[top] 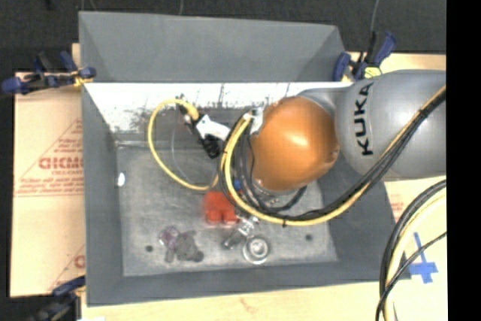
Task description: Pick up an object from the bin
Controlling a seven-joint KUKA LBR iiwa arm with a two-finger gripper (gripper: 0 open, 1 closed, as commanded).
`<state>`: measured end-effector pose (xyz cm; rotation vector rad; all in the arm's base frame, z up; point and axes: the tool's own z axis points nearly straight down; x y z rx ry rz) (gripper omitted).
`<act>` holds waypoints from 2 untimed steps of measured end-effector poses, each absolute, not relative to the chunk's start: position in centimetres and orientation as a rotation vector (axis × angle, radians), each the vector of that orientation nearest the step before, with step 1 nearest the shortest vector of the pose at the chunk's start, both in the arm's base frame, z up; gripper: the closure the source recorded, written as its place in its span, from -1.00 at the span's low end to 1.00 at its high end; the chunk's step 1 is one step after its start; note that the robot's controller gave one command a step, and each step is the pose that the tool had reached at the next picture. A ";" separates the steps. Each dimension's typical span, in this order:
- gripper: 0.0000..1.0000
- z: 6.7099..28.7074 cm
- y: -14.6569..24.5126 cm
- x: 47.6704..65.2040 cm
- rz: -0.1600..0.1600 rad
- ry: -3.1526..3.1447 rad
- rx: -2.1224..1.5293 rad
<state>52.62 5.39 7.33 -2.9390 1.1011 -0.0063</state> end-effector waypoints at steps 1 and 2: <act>-1.00 12.6 12.4 53.8 -0.002 0.379 -3.115; -1.00 8.3 12.7 54.4 0.008 0.320 -3.125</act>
Offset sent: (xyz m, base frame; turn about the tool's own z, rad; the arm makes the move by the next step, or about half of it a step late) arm 0.0110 0.0682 0.0507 -0.4750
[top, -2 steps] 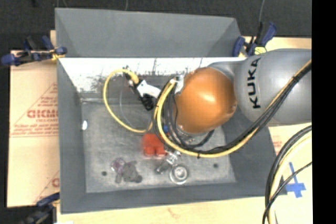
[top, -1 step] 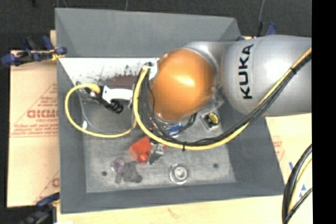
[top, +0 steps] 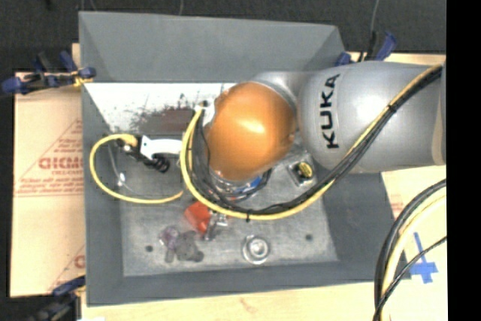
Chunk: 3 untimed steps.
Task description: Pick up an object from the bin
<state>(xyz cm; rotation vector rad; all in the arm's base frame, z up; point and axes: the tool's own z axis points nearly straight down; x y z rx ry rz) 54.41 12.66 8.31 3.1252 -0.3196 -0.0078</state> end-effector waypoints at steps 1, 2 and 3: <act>1.00 8.6 12.6 54.5 -0.008 -0.326 3.123; -1.00 8.5 12.6 54.4 -0.010 -0.327 3.121; -1.00 7.7 12.4 57.7 0.000 -0.463 3.109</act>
Offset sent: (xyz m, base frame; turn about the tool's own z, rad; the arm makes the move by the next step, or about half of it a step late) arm 0.0000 0.0000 0.0000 0.0000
